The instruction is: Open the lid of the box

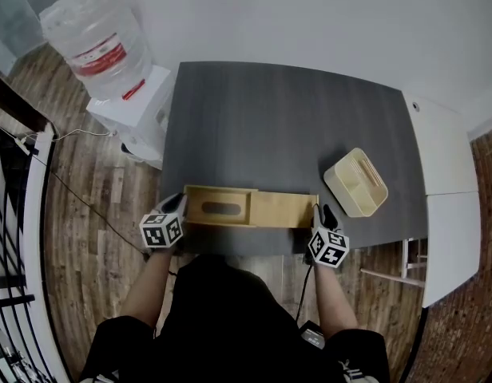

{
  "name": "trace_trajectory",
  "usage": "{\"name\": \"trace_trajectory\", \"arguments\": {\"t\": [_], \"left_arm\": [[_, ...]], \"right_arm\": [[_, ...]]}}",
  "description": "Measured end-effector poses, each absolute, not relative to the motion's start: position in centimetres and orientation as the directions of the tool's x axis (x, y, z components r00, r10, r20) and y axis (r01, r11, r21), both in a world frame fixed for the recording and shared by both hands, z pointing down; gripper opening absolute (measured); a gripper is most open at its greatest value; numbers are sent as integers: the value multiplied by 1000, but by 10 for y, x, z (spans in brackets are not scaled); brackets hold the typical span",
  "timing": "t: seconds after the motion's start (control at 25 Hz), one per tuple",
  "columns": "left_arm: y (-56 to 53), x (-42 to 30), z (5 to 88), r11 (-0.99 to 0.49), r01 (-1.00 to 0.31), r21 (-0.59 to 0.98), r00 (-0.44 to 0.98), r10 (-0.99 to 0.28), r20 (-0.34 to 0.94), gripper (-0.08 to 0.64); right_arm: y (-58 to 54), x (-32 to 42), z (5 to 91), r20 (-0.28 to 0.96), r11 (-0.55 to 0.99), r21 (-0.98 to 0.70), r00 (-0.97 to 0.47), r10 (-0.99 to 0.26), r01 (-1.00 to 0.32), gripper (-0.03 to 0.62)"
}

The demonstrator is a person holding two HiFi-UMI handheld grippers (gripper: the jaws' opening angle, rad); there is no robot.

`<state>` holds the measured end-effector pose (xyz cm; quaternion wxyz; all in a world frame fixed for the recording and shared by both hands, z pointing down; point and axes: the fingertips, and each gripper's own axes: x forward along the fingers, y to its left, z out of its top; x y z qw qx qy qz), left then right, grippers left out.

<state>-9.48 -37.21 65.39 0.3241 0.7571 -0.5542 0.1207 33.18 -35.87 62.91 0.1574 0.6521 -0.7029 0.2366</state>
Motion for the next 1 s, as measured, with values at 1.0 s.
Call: {"name": "trace_trajectory", "arguments": {"t": [1.0], "left_arm": [[-269, -32, 505, -696, -681, 227, 720, -693, 35, 0]], "right_arm": [[-261, 141, 502, 166, 536, -197, -567, -807, -821, 3]]}}
